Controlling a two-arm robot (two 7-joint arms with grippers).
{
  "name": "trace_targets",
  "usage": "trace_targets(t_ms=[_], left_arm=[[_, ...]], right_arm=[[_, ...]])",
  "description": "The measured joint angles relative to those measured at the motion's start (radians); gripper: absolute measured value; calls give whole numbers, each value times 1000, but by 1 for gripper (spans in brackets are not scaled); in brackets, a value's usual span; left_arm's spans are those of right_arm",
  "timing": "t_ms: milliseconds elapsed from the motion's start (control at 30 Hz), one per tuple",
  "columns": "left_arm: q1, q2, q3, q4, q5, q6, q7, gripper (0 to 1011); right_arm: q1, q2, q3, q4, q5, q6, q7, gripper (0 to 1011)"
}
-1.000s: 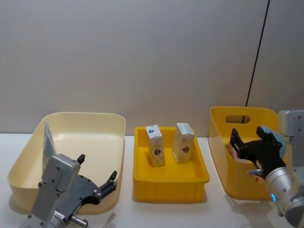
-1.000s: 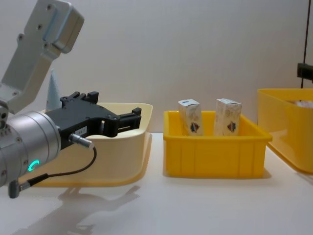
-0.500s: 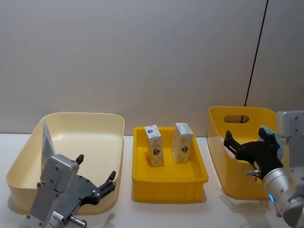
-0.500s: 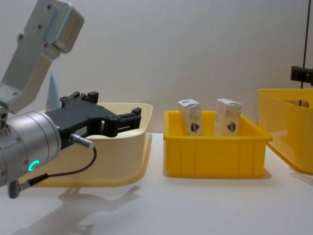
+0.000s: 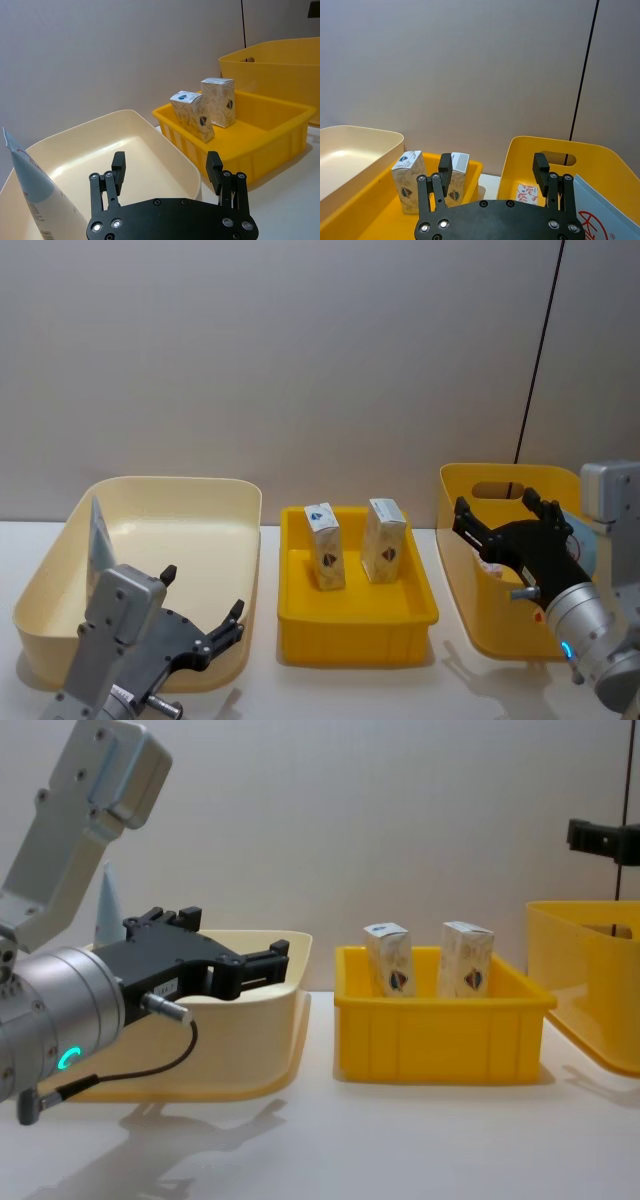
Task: Bimanual collaborative sorting of washing and personal care products
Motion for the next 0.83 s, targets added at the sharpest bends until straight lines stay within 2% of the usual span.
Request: trace_targets(t_ms=[200, 333, 833], left_arm=[[0, 0, 0, 0, 0, 0, 0, 1003], [0, 0, 0, 0, 0, 0, 0, 1003], [0, 0, 0, 0, 0, 0, 0, 1004]], right_arm=[[-9, 6, -4, -5, 4, -4, -1, 1001], [-33, 19, -16, -19, 16, -16, -6, 1001], [-185, 104, -89, -107, 89, -91, -39, 1001]])
